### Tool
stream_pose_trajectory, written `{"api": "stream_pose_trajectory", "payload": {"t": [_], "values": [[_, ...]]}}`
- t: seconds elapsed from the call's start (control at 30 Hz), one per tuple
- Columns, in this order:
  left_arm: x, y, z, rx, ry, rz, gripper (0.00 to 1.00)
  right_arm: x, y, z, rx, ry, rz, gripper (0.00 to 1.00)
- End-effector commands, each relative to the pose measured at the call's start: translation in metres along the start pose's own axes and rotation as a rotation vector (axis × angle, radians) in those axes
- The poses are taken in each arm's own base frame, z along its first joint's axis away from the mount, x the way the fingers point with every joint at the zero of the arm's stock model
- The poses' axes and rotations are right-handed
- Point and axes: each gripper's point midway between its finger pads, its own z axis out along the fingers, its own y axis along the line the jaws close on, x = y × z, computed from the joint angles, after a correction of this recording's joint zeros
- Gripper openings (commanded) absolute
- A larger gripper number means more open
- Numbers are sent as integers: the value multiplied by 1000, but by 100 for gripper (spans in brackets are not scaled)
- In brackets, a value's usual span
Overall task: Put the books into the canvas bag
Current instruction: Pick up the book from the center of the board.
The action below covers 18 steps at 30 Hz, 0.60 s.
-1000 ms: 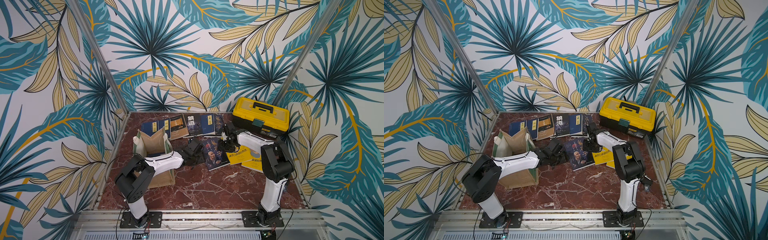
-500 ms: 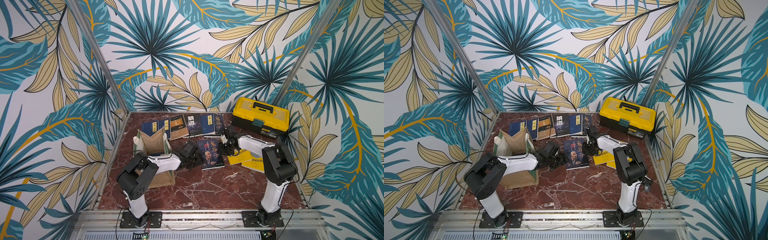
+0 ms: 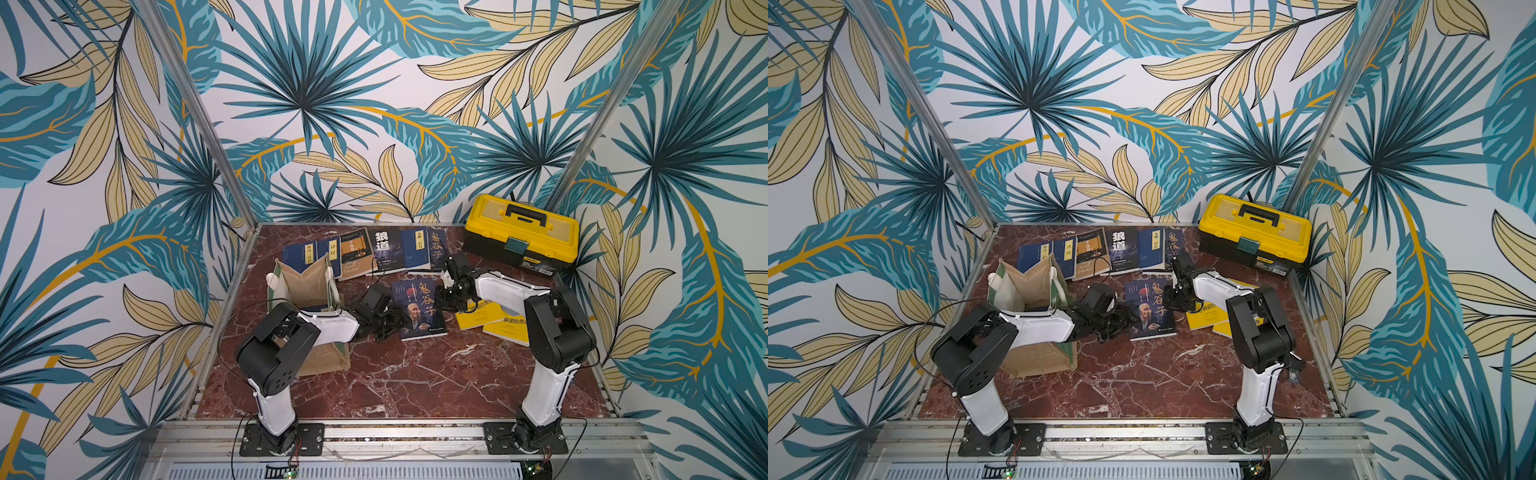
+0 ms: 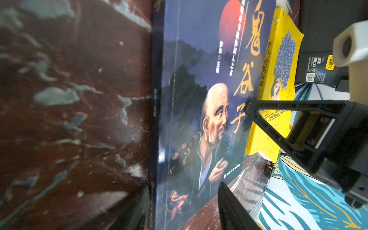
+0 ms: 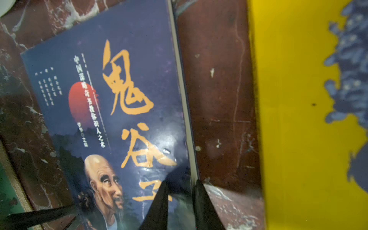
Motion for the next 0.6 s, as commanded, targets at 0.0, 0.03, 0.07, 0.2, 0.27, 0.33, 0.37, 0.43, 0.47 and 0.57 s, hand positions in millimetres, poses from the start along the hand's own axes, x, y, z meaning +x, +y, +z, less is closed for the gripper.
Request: {"api": "stream_pose_trajectory", "payload": {"t": [0.0,0.03,0.07,0.2,0.27,0.33,0.37,0.43,0.47,0.57], "values": [[5,-41,-16,154,11,40,52,52,-1,9,14,165,4,22],[4,-43,-20,161,3,43,51,54,0,9,14,166,6,22],[4,-46,-23,169,-5,46,50,56,1,9,12,168,4,22],[3,-53,-28,187,-9,63,47,65,3,10,7,185,5,22],[4,-52,-26,183,-5,64,45,69,5,11,7,196,-1,22],[4,-48,-23,174,1,60,44,71,6,12,9,200,-5,22],[5,-46,-22,169,5,58,43,72,7,12,9,202,-6,22],[6,-42,-18,160,11,53,42,72,8,11,8,202,-7,22],[6,-41,-18,161,10,53,42,72,9,11,7,201,-9,22],[7,-39,-16,160,10,48,41,73,10,12,8,205,-12,22]]}}
